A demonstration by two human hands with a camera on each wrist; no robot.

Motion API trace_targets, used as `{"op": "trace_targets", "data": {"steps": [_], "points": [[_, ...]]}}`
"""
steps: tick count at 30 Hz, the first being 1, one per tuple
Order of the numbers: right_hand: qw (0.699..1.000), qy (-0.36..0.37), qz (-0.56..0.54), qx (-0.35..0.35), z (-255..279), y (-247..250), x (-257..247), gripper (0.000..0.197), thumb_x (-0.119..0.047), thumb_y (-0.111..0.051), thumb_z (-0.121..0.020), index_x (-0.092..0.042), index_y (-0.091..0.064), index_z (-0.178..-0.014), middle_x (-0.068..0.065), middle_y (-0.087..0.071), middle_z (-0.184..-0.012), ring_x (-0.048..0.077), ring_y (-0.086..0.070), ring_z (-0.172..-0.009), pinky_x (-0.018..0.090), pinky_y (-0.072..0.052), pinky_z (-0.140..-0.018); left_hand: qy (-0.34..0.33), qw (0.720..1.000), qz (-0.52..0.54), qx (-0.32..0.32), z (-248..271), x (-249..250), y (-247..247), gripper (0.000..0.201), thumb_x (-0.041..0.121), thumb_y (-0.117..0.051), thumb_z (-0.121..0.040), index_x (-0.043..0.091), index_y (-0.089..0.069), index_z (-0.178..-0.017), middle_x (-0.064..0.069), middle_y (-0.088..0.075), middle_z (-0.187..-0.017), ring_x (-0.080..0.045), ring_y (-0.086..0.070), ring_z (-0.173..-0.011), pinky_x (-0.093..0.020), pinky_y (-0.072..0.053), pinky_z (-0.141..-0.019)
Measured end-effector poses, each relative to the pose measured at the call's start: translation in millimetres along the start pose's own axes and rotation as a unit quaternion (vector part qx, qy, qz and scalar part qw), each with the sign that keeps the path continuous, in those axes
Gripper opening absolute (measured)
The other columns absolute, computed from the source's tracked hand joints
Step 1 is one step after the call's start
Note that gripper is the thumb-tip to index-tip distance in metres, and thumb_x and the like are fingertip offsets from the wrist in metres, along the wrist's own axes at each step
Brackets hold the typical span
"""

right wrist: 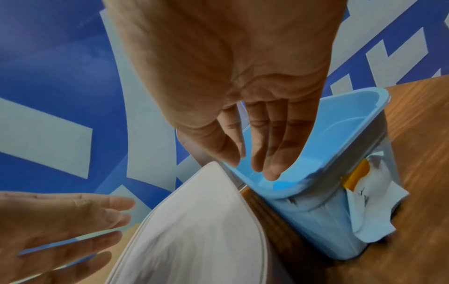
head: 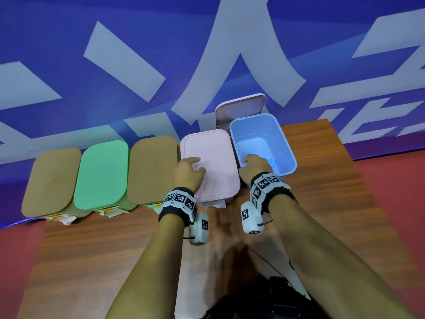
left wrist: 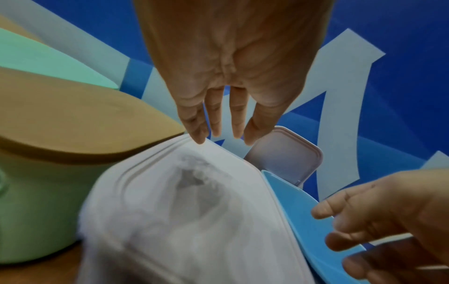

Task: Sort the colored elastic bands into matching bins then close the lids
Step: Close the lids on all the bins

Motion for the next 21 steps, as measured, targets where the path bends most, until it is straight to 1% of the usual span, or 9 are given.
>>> {"op": "trace_targets", "data": {"steps": [2, 6, 8, 9, 11, 14, 15, 19, 21], "points": [[1.0, -0.007, -0.01, 0.005, -5.1, 12.3, 4.6, 0.034, -0.007, -0.05, -0.089, -0.01, -0.061, -0.121, 0.014, -0.062, -0.118, 0.032, -0.065, -0.1, 0.038, -0.055, -0.087, -0.015, 1.0, 0.003, -0.01, -5.0, 16.1, -4.6, 0.039, 0.014, -0.063, -0.087, 0.016, -0.064, -0.125, -0.009, -0.06, -0.134, -0.028, -0.064, -0.111, -0.039, -0.047, -0.103], [1.0, -0.004, -0.03, 0.007, -19.7, 36.1, 9.7, 0.04, -0.008, -0.047, -0.092, -0.011, -0.056, -0.131, 0.015, -0.059, -0.128, 0.034, -0.063, -0.109, 0.042, -0.055, -0.092, -0.039, 0.999, -0.024, -0.017, -19.9, 42.3, -12.0, 0.041, 0.015, -0.063, -0.089, 0.016, -0.061, -0.13, -0.007, -0.058, -0.136, -0.024, -0.055, -0.124, -0.031, -0.043, -0.103], [0.999, 0.005, -0.045, 0.005, -31.7, 46.1, 11.1, 0.048, -0.012, -0.047, -0.092, -0.019, -0.051, -0.139, 0.01, -0.058, -0.132, 0.032, -0.062, -0.105, 0.039, -0.055, -0.087, -0.046, 0.998, -0.025, -0.018, -30.0, 55.5, -16.7, 0.043, 0.015, -0.063, -0.09, 0.015, -0.058, -0.133, -0.007, -0.058, -0.138, -0.025, -0.054, -0.124, -0.03, -0.041, -0.103], [0.998, 0.011, -0.054, 0.006, -39.2, 50.2, 11.1, 0.052, -0.011, -0.046, -0.092, -0.021, -0.047, -0.143, 0.009, -0.059, -0.131, 0.029, -0.062, -0.098, 0.036, -0.055, -0.08, -0.047, 0.999, -0.02, -0.019, -35.3, 61.8, -18.6, 0.045, 0.015, -0.063, -0.091, 0.014, -0.056, -0.135, -0.008, -0.057, -0.139, -0.025, -0.054, -0.125, -0.03, -0.04, -0.103], [0.997, 0.03, -0.065, 0.01, -53.1, 59.8, 9.1, 0.054, -0.008, -0.045, -0.091, -0.019, -0.044, -0.144, 0.011, -0.061, -0.126, 0.025, -0.06, -0.087, 0.031, -0.05, -0.071, -0.04, 0.999, -0.01, -0.018, -46.2, 72.5, -21.5, 0.048, 0.017, -0.061, -0.093, 0.013, -0.05, -0.139, -0.009, -0.054, -0.141, -0.026, -0.052, -0.127, -0.031, -0.038, -0.104], [0.996, 0.053, -0.069, 0.024, -75.6, 74.4, 6.7, 0.053, -0.01, -0.047, -0.094, -0.013, -0.04, -0.147, 0.014, -0.054, -0.136, 0.033, -0.057, -0.115, 0.037, -0.05, -0.091, -0.026, 1.0, 0.004, -0.017, -64.3, 85.4, -27.4, 0.053, 0.023, -0.059, -0.095, 0.016, -0.041, -0.145, -0.008, -0.05, -0.144, -0.027, -0.049, -0.13, -0.034, -0.037, -0.106], [0.995, 0.055, -0.075, 0.029, -83.7, 78.3, 5.9, 0.053, -0.01, -0.047, -0.095, -0.011, -0.039, -0.147, 0.014, -0.053, -0.138, 0.033, -0.055, -0.12, 0.038, -0.049, -0.095, -0.02, 1.0, 0.015, -0.015, -71.3, 88.8, -30.0, 0.055, 0.025, -0.059, -0.095, 0.016, -0.039, -0.146, -0.009, -0.05, -0.145, -0.027, -0.049, -0.131, -0.036, -0.038, -0.108], [0.991, 0.061, -0.105, 0.063, -113.5, 89.4, -2.2, 0.056, -0.01, -0.045, -0.097, -0.008, -0.031, -0.151, 0.017, -0.05, -0.139, 0.034, -0.054, -0.12, 0.037, -0.046, -0.089, 0.0, 0.999, 0.036, -0.014, -95.2, 101.9, -40.2, 0.062, 0.037, -0.057, -0.097, 0.019, -0.032, -0.15, -0.011, -0.048, -0.147, -0.028, -0.048, -0.133, -0.038, -0.037, -0.109], [0.988, 0.071, -0.119, 0.073, -126.3, 92.6, -6.9, 0.059, -0.013, -0.046, -0.1, -0.007, -0.022, -0.154, 0.017, -0.045, -0.145, 0.034, -0.049, -0.127, 0.038, -0.043, -0.093, 0.006, 0.999, 0.047, -0.014, -104.8, 107.8, -44.7, 0.064, 0.046, -0.053, -0.098, 0.02, -0.029, -0.152, -0.011, -0.046, -0.149, -0.028, -0.047, -0.134, -0.038, -0.036, -0.109]]}}
Point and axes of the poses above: each hand's wrist, its own z-axis away from the middle knuckle, its own y-axis out of the back of the hand, x = y × z, the point moved 2 cm from there along -z, towards the middle knuckle
